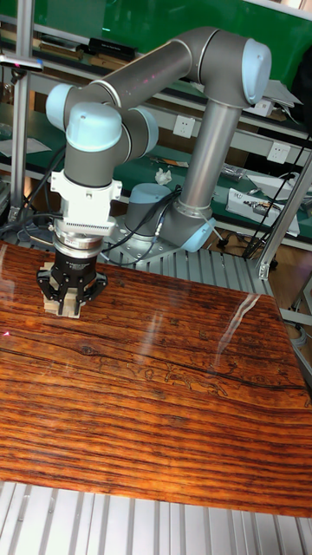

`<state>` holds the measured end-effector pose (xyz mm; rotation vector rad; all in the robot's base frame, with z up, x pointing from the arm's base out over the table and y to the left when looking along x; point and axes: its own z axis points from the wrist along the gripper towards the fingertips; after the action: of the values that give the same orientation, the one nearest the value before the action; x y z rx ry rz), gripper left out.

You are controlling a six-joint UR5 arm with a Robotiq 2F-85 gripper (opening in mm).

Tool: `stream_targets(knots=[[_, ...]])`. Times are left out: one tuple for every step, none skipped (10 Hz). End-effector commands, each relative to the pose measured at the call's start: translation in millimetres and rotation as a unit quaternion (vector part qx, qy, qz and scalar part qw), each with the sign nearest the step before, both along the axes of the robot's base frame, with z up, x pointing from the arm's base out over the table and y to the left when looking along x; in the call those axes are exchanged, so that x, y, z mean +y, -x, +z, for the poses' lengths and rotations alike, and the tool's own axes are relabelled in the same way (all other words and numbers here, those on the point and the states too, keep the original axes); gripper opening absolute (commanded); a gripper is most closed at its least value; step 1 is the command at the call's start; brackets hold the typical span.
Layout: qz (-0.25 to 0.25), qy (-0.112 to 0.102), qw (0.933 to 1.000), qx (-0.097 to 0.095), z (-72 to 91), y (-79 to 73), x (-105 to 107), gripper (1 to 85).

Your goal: Play Jenga

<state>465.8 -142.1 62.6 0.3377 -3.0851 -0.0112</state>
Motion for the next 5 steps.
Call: stream_targets(knots=[[0.000,-0.010,1.0000,-0.003,1.7,2.9,1.8,20.3],[0.001,-0.010,0.9999,-0.003,1.8,3.9,1.7,20.0],[0.002,-0.013,0.9999,-0.003,1.4,4.9,2.3,20.0],[0.002,-0.015,0.9999,-0.002,0.7,6.8,2.5,20.0],[0.005,-0.016,0.9999,-0.002,-0.1,8.7,1.7,20.0]])
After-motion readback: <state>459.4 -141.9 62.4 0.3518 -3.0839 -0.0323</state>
